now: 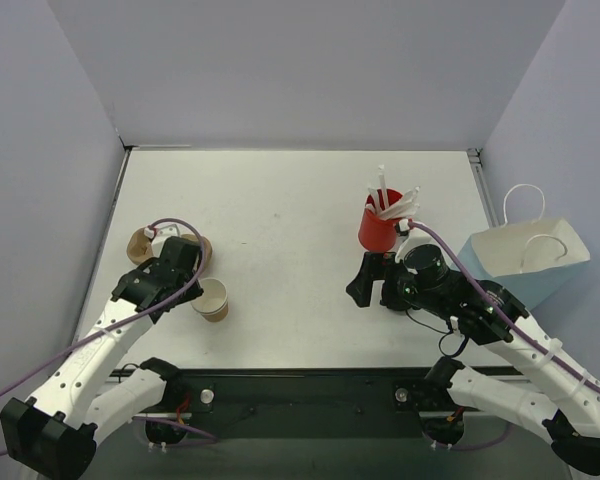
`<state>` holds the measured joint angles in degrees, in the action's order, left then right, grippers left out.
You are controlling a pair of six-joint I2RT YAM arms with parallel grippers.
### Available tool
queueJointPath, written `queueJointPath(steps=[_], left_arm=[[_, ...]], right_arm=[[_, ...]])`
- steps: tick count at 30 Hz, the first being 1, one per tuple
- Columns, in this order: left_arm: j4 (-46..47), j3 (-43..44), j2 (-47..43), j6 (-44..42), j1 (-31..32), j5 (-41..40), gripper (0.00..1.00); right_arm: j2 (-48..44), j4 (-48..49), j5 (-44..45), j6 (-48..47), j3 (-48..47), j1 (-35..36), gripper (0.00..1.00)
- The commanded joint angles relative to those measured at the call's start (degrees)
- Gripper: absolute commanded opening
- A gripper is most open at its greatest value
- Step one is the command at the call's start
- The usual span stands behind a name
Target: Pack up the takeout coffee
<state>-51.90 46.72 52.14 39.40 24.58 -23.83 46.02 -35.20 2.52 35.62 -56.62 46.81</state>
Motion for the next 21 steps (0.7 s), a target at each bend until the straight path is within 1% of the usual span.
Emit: queueJointPath(steps=[1, 9, 21], left_arm=[[1.1, 0.7, 0.7, 0.5, -0.4, -1.7, 0.38], [1.2, 0.3, 1.6, 0.7, -0.4, -2.7, 0.38], [1.8, 0.0, 3.8, 0.3, -0.4, -2.1, 0.36]], right_arm=[[-0.1, -0.3, -0.3, 0.2, 0.5, 0.0, 0.95], [-0.9, -0.3, -0.6, 0.4, 0.9, 0.0, 0.94], [-1.3, -0.3, -1.0, 0.4, 0.5, 0.0, 0.94]])
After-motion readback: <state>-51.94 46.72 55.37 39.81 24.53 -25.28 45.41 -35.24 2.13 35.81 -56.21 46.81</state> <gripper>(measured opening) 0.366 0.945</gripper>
